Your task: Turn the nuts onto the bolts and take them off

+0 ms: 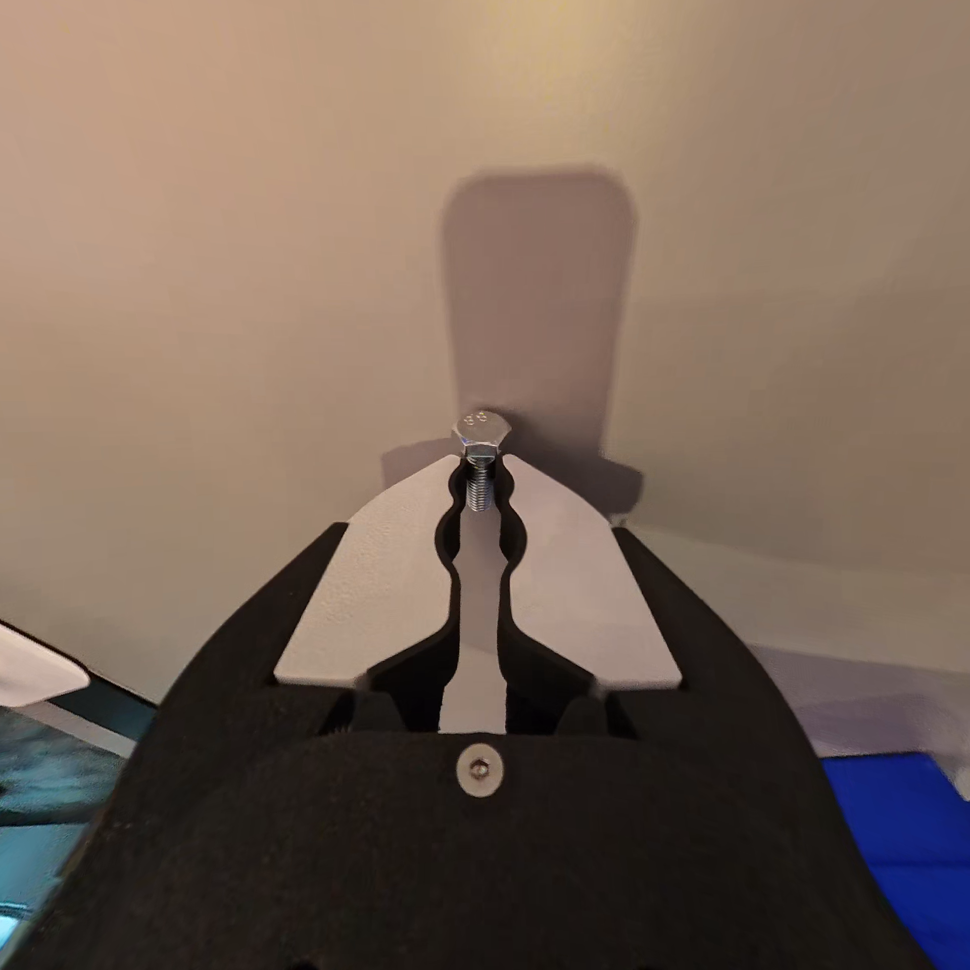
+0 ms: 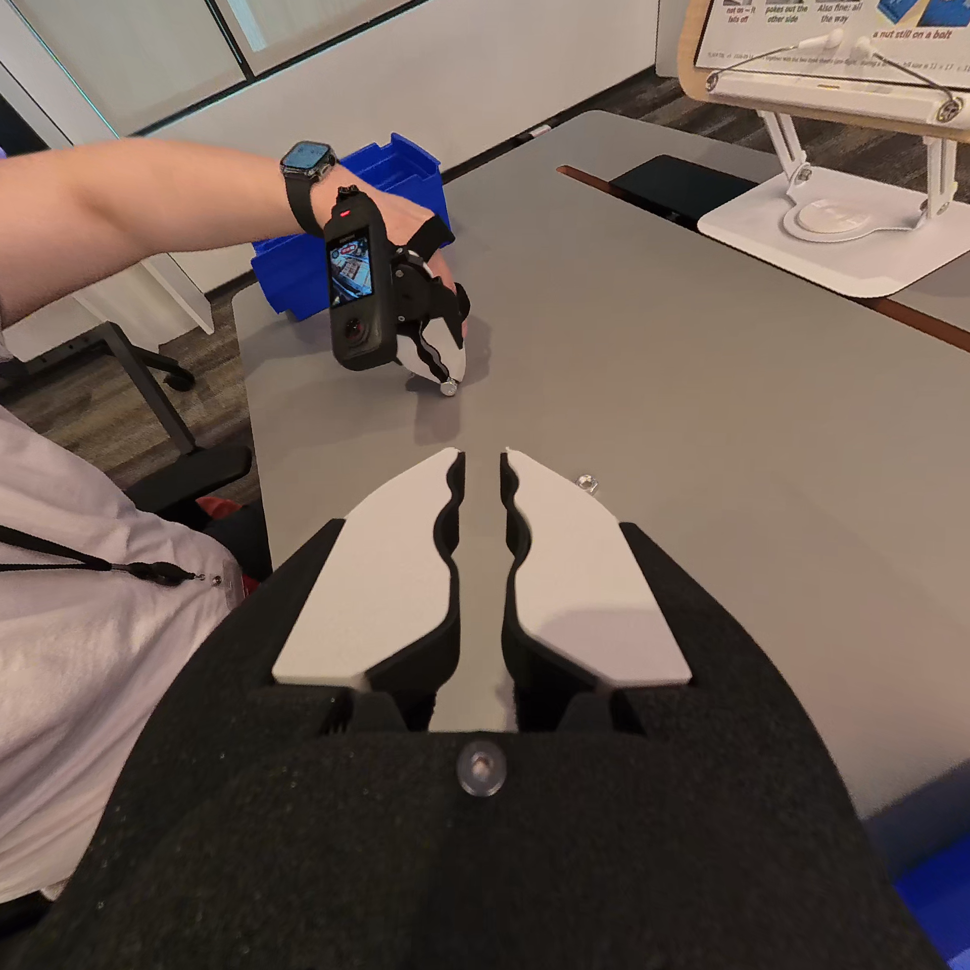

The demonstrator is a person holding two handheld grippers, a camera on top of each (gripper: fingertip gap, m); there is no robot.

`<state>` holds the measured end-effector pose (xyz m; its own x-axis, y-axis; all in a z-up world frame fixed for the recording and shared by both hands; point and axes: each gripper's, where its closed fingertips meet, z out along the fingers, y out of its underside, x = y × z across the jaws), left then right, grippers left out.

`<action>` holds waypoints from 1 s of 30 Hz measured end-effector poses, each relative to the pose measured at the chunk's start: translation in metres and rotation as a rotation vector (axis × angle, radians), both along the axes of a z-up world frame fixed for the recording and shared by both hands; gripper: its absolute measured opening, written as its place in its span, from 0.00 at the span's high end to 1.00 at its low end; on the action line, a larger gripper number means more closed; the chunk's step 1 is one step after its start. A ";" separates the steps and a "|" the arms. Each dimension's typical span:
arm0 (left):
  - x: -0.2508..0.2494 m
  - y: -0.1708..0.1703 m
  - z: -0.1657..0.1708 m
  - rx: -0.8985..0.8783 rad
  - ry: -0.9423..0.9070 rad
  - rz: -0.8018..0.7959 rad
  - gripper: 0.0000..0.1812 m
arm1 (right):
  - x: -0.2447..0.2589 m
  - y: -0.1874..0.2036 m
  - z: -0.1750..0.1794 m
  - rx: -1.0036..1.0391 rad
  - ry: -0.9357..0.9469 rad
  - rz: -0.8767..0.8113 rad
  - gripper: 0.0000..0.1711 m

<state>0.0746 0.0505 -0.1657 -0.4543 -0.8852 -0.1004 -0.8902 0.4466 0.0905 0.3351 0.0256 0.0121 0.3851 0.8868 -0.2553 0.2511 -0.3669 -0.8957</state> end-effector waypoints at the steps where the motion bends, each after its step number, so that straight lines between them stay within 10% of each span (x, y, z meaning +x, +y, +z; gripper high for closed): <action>1: 0.000 -0.002 0.000 -0.006 0.001 -0.027 0.95 | 0.000 0.000 -0.002 -0.005 0.001 0.001 0.93; 10: -0.006 0.004 0.015 -0.016 -0.104 0.189 0.90 | 0.000 -0.001 -0.011 -0.020 0.008 0.024 0.93; 20: -0.021 -0.037 0.027 -0.229 -0.325 1.202 1.00 | 0.006 -0.008 -0.001 0.005 0.042 0.048 0.93; 30: -0.010 0.003 0.007 -0.275 -0.426 1.604 1.00 | 0.013 -0.033 0.007 0.063 0.029 0.069 0.93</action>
